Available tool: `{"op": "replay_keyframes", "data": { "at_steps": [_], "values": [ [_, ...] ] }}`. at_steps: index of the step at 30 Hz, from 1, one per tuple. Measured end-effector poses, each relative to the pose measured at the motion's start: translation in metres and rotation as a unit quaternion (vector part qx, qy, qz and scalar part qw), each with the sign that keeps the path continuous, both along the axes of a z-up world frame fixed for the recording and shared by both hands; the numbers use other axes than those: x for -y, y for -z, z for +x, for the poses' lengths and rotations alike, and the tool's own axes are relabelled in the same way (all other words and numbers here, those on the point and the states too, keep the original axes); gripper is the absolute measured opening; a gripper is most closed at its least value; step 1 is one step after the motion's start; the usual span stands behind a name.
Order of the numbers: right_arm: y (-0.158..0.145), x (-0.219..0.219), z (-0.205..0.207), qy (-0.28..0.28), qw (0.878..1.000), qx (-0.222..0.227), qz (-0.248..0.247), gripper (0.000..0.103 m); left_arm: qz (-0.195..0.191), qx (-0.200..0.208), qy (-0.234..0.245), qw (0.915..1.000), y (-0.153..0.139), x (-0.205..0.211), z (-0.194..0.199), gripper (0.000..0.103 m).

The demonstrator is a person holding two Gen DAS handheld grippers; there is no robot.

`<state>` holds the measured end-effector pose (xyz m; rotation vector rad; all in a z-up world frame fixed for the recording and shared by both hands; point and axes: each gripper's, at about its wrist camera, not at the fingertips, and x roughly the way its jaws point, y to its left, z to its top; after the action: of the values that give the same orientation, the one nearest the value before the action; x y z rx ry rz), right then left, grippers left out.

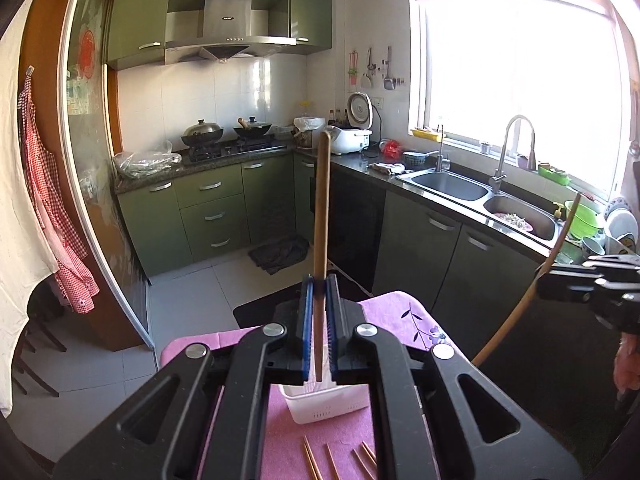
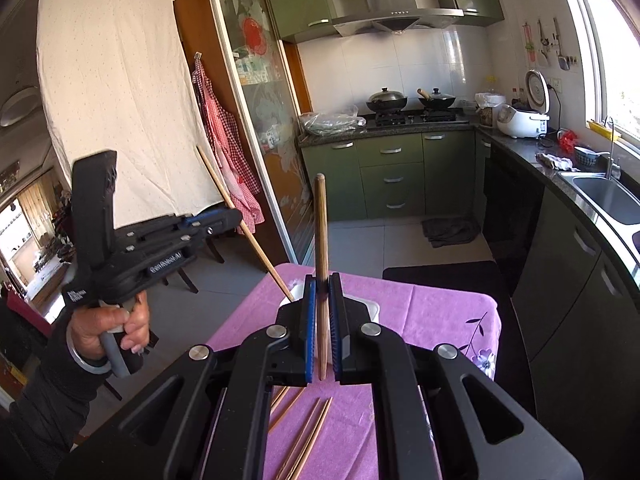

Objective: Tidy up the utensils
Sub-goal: 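Lift the chopsticks and drop them into the white caddy with both grippers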

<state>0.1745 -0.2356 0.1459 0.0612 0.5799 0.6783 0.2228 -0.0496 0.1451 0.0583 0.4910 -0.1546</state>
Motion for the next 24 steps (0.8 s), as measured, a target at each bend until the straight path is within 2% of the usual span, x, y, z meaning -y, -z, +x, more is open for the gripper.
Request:
{"op": "replay_keyframes", "data": {
  "at_steps": [5,8,15,19,23,24],
  "values": [
    [-0.013,-0.001,0.023,0.006,1.0,0.003,0.005,0.007,0.002,-0.052,-0.013,0.9985,0.037,0.0,0.041,0.006],
    [-0.016,-0.004,0.039,0.011,1.0,0.002,0.008,0.007,0.004,-0.084,-0.018,0.9963,0.061,-0.004,0.052,0.006],
    [-0.001,-0.021,0.087,0.026,1.0,-0.016,0.003,0.007,0.019,-0.125,-0.022,0.9917,0.103,-0.006,0.065,0.006],
    [0.012,-0.03,0.105,0.035,0.999,-0.021,-0.008,0.007,0.018,-0.125,-0.019,0.9918,0.107,-0.009,0.058,0.009],
    [0.028,-0.041,0.114,0.036,0.999,-0.027,-0.025,0.007,0.005,-0.107,-0.018,0.9941,0.093,-0.013,0.043,0.025],
    [0.033,-0.044,0.116,0.037,0.998,-0.027,-0.031,0.007,0.0,-0.104,-0.018,0.9944,0.09,-0.015,0.038,0.027]
  ]
}}
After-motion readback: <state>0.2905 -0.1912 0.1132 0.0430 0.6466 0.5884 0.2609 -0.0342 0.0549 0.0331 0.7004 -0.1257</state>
